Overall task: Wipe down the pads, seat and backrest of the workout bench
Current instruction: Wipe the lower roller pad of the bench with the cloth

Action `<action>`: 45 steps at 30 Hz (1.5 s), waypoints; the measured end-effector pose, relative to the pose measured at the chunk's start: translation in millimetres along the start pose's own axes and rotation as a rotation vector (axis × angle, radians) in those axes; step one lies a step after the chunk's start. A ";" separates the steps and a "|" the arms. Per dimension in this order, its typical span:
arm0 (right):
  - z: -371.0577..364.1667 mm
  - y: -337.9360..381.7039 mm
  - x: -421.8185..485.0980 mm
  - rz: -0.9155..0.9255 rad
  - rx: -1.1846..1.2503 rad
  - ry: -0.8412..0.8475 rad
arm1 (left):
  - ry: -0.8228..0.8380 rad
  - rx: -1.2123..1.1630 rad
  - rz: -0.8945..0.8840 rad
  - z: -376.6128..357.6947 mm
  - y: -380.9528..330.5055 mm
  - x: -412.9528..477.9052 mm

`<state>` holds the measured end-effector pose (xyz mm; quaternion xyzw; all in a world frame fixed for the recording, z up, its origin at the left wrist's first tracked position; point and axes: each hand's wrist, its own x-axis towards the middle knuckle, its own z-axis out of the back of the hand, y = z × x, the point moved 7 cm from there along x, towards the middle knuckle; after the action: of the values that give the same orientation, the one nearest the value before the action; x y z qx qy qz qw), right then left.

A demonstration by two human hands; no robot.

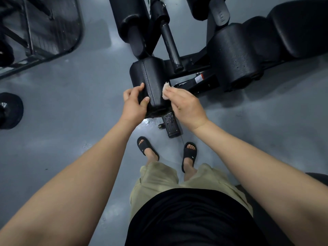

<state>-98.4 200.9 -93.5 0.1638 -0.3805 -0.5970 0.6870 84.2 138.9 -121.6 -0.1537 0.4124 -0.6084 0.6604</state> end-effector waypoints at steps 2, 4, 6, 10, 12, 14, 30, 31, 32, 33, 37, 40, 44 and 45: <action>-20.7 4.3 16.3 0.006 0.009 0.117 | -0.006 0.005 -0.001 1.7 -1.8 -1.6; -40.5 7.8 11.9 0.013 0.011 0.234 | -0.009 0.009 0.000 3.2 -3.0 -2.1; -41.2 6.9 -7.3 0.011 0.028 0.249 | -0.009 0.014 -0.005 2.4 -3.0 -1.9; -31.4 7.3 -34.5 0.050 0.045 0.259 | -0.019 -0.009 -0.015 1.7 0.0 -0.6; -32.9 3.8 -25.7 0.043 0.007 0.255 | -0.027 -0.011 -0.013 0.7 1.2 -0.6; -39.5 1.7 -9.8 0.001 -0.006 0.269 | -0.028 -0.020 -0.014 0.0 3.5 -0.2; -89.6 -3.2 126.5 -0.180 -0.204 0.536 | -0.055 -0.077 -0.006 -1.0 15.6 1.5; -93.2 -4.9 133.3 -0.182 -0.223 0.560 | -0.053 -0.077 -0.001 -1.0 14.7 1.2; -96.3 -4.5 140.0 -0.172 -0.249 0.574 | -0.055 -0.078 0.004 -0.3 14.0 1.2; -98.1 -4.1 145.3 -0.151 -0.276 0.576 | -0.058 -0.077 0.006 0.3 12.5 0.1; -89.4 5.9 143.9 -0.074 -0.252 0.493 | -0.068 -0.077 -0.004 3.3 7.6 -3.9; -71.0 20.7 131.7 -0.030 -0.205 0.424 | -0.061 -0.101 -0.035 10.6 8.9 -0.8; -64.1 25.3 125.3 -0.041 -0.224 0.414 | 0.007 -0.258 0.077 23.1 28.0 11.0; -64.5 26.9 130.6 -0.038 -0.214 0.394 | 0.029 -0.253 0.104 24.6 31.6 13.4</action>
<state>-33.6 69.0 -74.9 0.2106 -0.1704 -0.6033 0.7501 122.5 125.8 -133.6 -0.2055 0.5028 -0.5186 0.6603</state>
